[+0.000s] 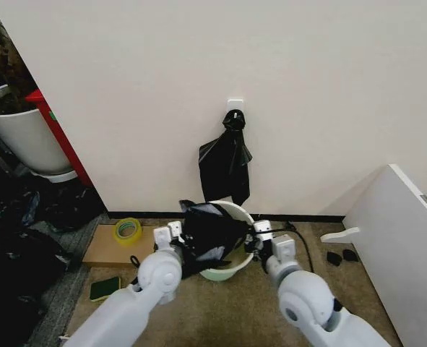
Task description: Place the garbage bag over the trash bin.
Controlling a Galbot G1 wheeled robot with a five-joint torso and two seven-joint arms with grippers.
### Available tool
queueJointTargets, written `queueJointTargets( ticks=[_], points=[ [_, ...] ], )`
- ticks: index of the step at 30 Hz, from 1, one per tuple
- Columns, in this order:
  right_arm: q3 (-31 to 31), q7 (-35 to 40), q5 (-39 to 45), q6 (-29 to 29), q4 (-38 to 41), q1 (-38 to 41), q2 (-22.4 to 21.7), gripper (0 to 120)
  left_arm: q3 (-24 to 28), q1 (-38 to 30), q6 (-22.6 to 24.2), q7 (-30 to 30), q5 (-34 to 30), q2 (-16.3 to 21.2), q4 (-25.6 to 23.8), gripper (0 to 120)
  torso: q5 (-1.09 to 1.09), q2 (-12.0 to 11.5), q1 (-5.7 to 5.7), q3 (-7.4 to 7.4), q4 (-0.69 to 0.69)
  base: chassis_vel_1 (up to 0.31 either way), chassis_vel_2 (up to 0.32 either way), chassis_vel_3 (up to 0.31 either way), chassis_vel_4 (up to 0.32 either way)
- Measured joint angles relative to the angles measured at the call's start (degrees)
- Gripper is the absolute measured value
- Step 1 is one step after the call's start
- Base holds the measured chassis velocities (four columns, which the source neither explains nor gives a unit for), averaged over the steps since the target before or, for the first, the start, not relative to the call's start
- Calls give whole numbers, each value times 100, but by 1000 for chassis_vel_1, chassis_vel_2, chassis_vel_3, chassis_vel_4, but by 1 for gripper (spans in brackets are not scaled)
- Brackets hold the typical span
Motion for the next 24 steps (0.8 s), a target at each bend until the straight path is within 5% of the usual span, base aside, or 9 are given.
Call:
queueJointTargets(
  ticks=[13,18,24],
  points=[
    [560,-636,-293,316,284,-737,-273,0,-367,468,24,182,19,251,-398,1,0,0,0,-1,-1,0,0,0,0],
    [606,-1933,-1534,1459,410,-1109,-422,22,-437,605,86,233,73,345,-574,1,0,1,0,-1,-1,0,0,0,0],
    [780,-2538,-2518,1917,570,-1246,-543,41,-479,720,134,264,149,423,-693,1,0,2,0,-1,0,0,0,0,0]
  ],
)
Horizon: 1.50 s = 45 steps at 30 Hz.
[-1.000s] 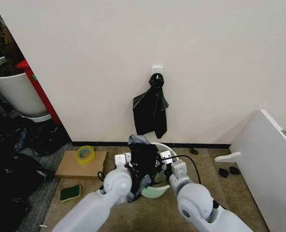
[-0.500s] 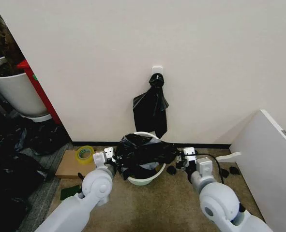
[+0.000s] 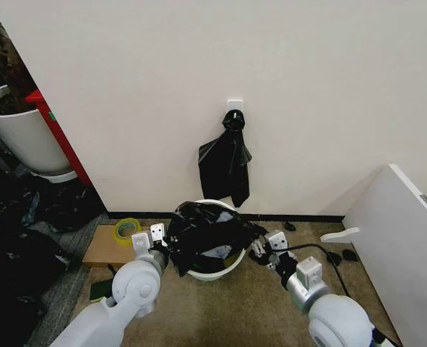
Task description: Place the garbage bag over the trash bin.
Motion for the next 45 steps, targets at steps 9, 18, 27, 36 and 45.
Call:
queueJointTargets(
  ticks=[9,18,27,36,45],
  points=[
    [234,-1096,-1330,579,158,17,-386,77,-30,166,92,145,204,127,-194,1,0,0,0,0,-1,0,0,0,0],
    [-349,-1659,-3000,1497,-663,890,-478,100,-47,482,142,614,659,343,-421,1,0,0,0,1,1,0,0,0,0],
    [-410,-1852,-4419,2400,-929,979,-300,100,-14,524,172,714,733,384,-491,1,0,0,0,1,0,0,0,0,0],
    [-462,-2014,-5153,2680,-902,1075,-290,85,35,532,205,737,739,426,-545,1,0,0,0,1,-1,0,0,0,0],
    [-630,-2285,-5465,2527,-972,1202,-211,49,76,623,223,820,867,493,-630,1,0,0,0,1,0,0,0,0,0]
  ],
)
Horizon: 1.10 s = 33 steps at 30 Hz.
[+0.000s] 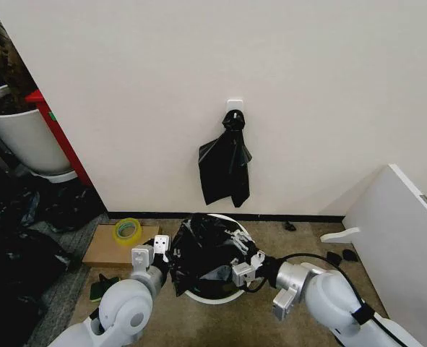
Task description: Place the garbage bag over the trash bin.
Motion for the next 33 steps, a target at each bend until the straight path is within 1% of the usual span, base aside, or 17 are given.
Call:
queueJointTargets(
  ticks=[4,6,8,10,11,13,17,19,20,22,23,24,26,27,30,31,33],
  points=[
    [-1,-41,37,-136,-2,-24,-50,36,2,8,-18,18,45,3,-3,1,0,0,0,0,0,0,0,0,0],
    [-6,-57,228,-194,0,-68,-90,23,9,-10,-32,31,73,-2,-3,1,0,0,0,0,0,0,0,0,0],
    [-11,-57,295,-209,4,-81,-99,22,10,-14,-37,35,84,-4,-3,1,0,0,0,0,0,0,0,0,0],
    [-36,-58,624,-237,27,-125,-123,11,10,-17,-69,67,142,-6,22,1,0,0,0,0,0,0,0,0,0],
    [-36,-58,624,-237,27,-125,-123,11,10,-17,-69,67,142,-6,22,1,0,0,0,0,0,0,0,0,0],
    [-58,-12,958,-316,31,-136,-112,0,9,17,-118,146,234,5,40,1,0,0,0,0,0,0,0,0,0],
    [-84,214,1692,-564,-16,-93,-29,0,-7,83,-206,258,372,16,43,1,0,0,0,0,0,0,0,0,0],
    [-85,221,1760,-582,-16,-90,-28,0,-9,87,-213,267,382,18,44,1,0,0,0,0,0,0,0,0,0],
    [-121,297,2633,-871,-2,-76,-58,0,-34,128,-313,378,512,41,61,1,0,0,0,0,0,0,0,0,0],
    [-121,471,3796,-1262,86,-81,-117,0,-79,201,-430,528,712,74,88,1,-1,0,0,0,-1,0,0,0,0],
    [-121,471,3796,-1262,86,-81,-117,0,-79,201,-430,528,712,74,88,1,-1,0,0,0,-1,0,0,0,0],
    [-101,566,4326,-1424,116,-72,-137,0,-103,244,-476,616,838,96,90,1,-1,0,0,0,-1,0,0,0,0],
    [-16,990,5751,-1809,152,72,-174,0,-149,424,-731,969,1444,180,98,1,0,0,0,0,0,0,0,0,0],
    [-16,990,5751,-1809,152,72,-174,0,-149,424,-731,969,1444,180,98,1,0,0,0,0,0,0,0,0,0],
    [145,1512,6950,-2147,131,295,-187,0,-179,621,-1046,1329,2259,257,151,1,0,0,0,0,1,0,0,0,0],
    [145,1512,6950,-2147,131,295,-187,0,-179,621,-1046,1329,2259,257,151,1,0,0,0,0,1,0,0,0,0],
    [279,1833,7507,-2394,94,398,-199,0,-186,697,-1299,1543,2746,301,212,1,0,0,0,0,0,0,0,0,0]
  ],
)
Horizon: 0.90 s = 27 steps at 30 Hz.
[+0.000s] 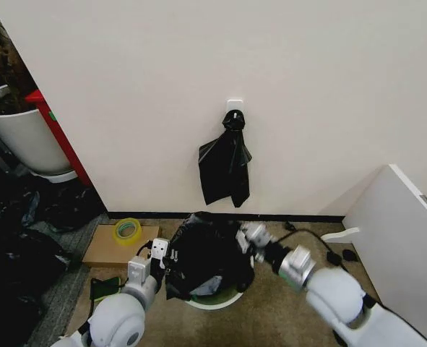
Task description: Place the garbage bag over the trash bin.
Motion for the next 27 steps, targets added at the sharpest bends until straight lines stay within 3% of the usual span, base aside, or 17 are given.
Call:
queueJointTargets(
  ticks=[4,11,16,27],
  points=[
    [144,170,558,-393,-129,111,-131,0,-68,122,-489,245,448,50,62,1,1,0,0,0,1,0,0,0,0],
    [165,-3,567,-624,-329,-73,-344,0,-117,215,-1396,616,506,58,108,1,2,0,0,0,-2,0,0,0,0],
    [231,-84,545,-649,-348,-182,-386,0,-126,252,-1538,637,447,33,143,1,1,0,0,0,0,0,0,0,0],
    [597,-665,744,-407,-344,-628,-661,0,-187,273,-1333,388,-445,-18,82,1,1,0,0,0,0,0,0,0,0]
  ],
)
